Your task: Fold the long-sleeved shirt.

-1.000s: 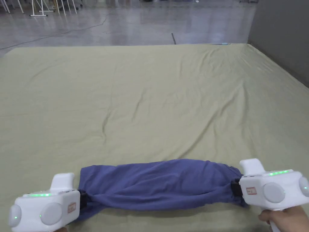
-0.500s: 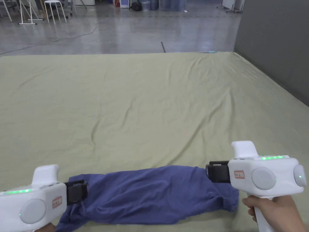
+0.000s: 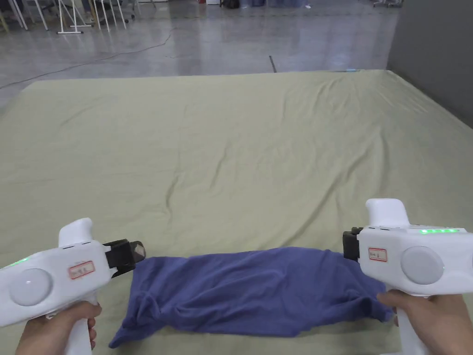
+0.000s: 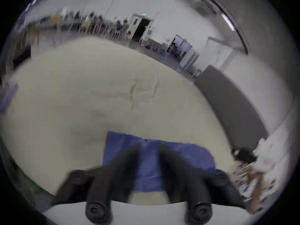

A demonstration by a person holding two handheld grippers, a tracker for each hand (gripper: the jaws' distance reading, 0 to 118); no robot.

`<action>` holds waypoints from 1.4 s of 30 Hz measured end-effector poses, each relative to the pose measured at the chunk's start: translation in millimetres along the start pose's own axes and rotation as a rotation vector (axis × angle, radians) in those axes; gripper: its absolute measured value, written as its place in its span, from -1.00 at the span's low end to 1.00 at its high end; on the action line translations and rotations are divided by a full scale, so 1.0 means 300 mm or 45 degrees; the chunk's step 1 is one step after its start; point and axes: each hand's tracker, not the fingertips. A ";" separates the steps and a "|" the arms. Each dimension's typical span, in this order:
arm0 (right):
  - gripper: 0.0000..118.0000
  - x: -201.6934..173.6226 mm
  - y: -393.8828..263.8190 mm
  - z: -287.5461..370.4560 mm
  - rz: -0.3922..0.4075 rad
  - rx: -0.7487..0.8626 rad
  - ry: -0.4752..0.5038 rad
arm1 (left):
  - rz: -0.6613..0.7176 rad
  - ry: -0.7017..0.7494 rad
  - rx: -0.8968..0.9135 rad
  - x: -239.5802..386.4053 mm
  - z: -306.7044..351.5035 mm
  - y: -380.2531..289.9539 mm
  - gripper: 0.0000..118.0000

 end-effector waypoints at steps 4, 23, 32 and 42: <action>-0.96 -0.028 0.001 0.003 -0.001 -0.017 0.013 | 0.148 -0.072 -0.131 -0.178 -0.071 0.021 0.92; -0.96 -0.069 0.001 -0.008 -0.045 -0.088 0.009 | 0.530 -0.589 -0.364 -0.326 -0.390 -0.094 -0.34; -0.96 -0.059 0.006 -0.001 -0.039 -0.087 0.012 | 0.206 -0.290 -0.350 -0.289 -0.446 -0.070 -0.89; -0.96 -0.076 0.018 -0.033 -0.025 -0.088 0.025 | 0.196 -0.164 -0.202 -0.391 -0.170 0.057 -0.90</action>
